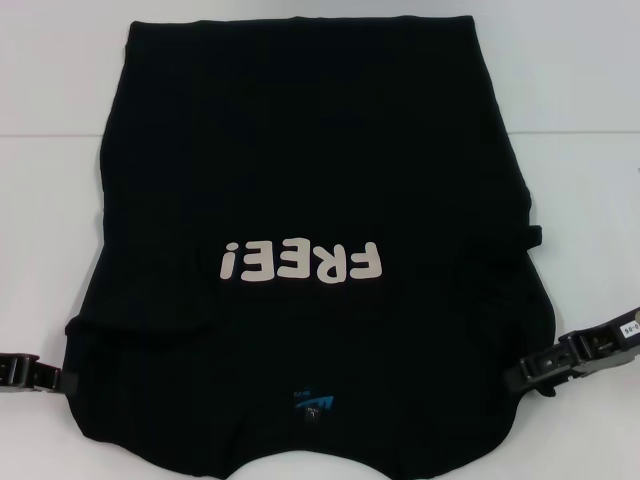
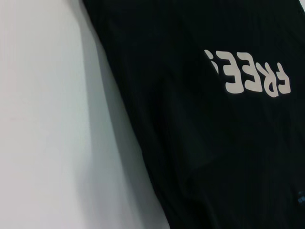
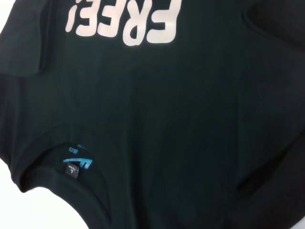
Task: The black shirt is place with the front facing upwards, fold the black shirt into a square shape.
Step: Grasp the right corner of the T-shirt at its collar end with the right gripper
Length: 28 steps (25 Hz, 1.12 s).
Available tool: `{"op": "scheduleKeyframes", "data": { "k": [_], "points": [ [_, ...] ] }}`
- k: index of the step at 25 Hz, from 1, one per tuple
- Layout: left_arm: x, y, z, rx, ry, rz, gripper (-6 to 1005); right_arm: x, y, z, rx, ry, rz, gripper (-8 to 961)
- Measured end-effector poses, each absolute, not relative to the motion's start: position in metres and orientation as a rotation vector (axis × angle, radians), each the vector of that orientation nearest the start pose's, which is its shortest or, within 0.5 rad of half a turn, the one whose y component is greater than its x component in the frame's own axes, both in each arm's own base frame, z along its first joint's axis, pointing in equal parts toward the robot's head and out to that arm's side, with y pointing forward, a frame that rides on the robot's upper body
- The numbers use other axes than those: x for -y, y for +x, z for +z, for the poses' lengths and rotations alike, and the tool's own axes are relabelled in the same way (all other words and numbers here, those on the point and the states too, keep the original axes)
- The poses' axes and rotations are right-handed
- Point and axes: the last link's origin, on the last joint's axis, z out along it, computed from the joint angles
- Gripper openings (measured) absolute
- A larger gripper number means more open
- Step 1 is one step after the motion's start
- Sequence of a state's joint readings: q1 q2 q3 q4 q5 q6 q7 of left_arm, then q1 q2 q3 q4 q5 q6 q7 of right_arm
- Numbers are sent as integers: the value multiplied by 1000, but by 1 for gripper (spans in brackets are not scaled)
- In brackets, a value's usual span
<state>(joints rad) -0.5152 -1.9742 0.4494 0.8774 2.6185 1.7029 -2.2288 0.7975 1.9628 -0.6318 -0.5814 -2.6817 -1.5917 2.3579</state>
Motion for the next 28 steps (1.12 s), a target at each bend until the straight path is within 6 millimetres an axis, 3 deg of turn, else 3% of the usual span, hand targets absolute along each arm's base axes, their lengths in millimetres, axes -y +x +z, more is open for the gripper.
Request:
{"op": "scheduleKeyframes", "data": {
  "k": [21, 28],
  "points": [
    [-301, -342, 79, 1773, -2289, -102, 69, -366, 260, 4, -1701, -2545, -211, 812],
    [-301, -342, 79, 1770, -2294, -102, 73, -365, 261, 4, -1701, -2542, -227, 626]
  ]
}}
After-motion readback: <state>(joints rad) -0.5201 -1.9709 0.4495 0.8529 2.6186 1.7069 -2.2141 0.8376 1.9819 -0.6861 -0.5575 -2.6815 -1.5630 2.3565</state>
